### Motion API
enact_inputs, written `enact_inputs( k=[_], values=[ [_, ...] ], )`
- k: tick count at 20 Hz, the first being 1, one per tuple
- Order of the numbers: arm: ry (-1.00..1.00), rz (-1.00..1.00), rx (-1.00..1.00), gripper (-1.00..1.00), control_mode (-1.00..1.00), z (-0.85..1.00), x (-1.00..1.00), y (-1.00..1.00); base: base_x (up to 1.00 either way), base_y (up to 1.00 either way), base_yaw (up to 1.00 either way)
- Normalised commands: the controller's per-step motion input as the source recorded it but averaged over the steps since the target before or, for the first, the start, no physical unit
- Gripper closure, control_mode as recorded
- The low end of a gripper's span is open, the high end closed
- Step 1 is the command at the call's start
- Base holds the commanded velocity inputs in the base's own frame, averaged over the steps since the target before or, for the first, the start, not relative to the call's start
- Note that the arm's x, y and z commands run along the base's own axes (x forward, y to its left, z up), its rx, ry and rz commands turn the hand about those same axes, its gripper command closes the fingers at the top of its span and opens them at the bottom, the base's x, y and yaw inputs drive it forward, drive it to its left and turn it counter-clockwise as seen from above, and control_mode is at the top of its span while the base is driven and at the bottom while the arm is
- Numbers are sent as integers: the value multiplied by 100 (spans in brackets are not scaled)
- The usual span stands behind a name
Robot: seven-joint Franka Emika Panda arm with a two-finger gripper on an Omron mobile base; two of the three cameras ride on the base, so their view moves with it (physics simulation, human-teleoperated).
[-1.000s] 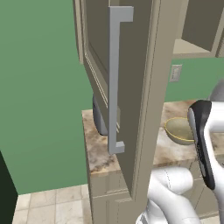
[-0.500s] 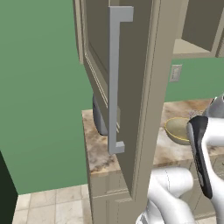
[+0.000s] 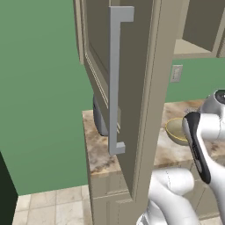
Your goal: Open the cabinet and setup a tea strainer by placing it in the bowl upright.
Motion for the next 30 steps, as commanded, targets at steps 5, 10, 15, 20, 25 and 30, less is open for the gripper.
enact_inputs(
  k=[5, 10, 15, 20, 25, 30],
  values=[
    [5, 0, 0, 100, -100, -40, 39, -3, 0, 0, 0],
    [5, 0, 0, 100, -100, -31, 40, -10, 0, 0, 0],
    [11, 0, 2, 100, -100, -34, 42, -27, 0, 0, 0],
    [9, 0, 0, 100, -100, -39, 22, -31, 0, 0, 0],
    [3, 0, 0, 100, -100, -25, 12, -12, 0, 0, 0],
    [0, 0, 0, 100, -100, -4, 2, 0, 0, 0, 0]
  ],
)
